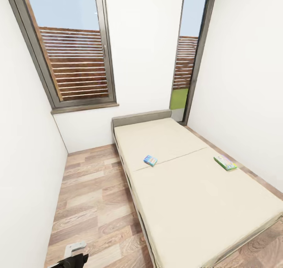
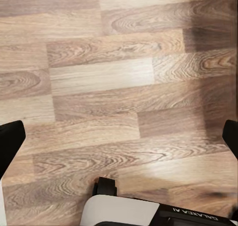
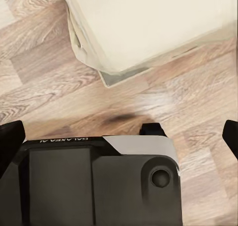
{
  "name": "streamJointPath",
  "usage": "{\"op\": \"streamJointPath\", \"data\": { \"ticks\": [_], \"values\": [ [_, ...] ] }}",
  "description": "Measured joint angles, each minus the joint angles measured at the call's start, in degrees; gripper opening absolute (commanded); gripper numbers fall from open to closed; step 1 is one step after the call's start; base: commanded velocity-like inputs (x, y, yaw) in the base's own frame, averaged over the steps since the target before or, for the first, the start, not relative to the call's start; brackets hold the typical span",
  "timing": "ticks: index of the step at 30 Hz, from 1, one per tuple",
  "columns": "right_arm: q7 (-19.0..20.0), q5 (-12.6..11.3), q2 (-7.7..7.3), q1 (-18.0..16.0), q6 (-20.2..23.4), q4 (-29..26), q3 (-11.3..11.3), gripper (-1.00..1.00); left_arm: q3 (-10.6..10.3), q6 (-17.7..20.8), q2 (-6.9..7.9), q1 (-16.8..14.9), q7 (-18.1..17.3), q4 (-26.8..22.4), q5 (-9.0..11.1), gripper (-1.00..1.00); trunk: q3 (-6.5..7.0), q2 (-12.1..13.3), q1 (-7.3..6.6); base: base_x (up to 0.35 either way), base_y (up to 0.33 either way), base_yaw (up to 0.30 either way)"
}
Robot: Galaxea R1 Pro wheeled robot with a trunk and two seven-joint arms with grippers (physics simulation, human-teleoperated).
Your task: Put all the toys in the child's room - the three board games (two on the bed and one on the table), the two jigsaw puzzles on the table, and the tennis ball on the table - inside the toy box on the table in the child's room.
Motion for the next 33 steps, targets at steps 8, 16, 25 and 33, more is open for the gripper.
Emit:
{"op": "streamJointPath", "data": {
  "ticks": [8, 16, 25, 33],
  "values": [
    [0.0, 0.0, 0.0, 0.0, 0.1, 0.0, 0.0, 1.0, 0.0, 0.0, 0.0, 0.0, 0.0, 0.0, 0.0, 1.0, 0.0, 0.0, 0.0, 0.0, 0.018, -0.278],
    [0.0, 0.0, 0.0, 0.0, 0.0, 0.0, 0.0, 1.0, 0.0, 0.0, 0.0, 0.0, 0.0, 0.0, 0.0, 1.0, 0.0, 0.0, 0.0, 0.0, 0.164, -0.278],
    [0.0, 0.0, 0.0, 0.0, 0.0, 0.0, 0.0, 1.0, 0.0, 0.0, 0.0, 0.0, 0.0, 0.0, 0.0, 1.0, 0.0, 0.0, 0.0, 0.0, 0.054, -0.278],
    [0.0, 0.0, 0.0, 0.0, 0.0, 0.0, 0.0, 1.0, 0.0, 0.0, 0.0, 0.0, 0.0, 0.0, 0.0, 1.0, 0.0, 0.0, 0.0, 0.0, 0.005, -0.278]
  ]
}}
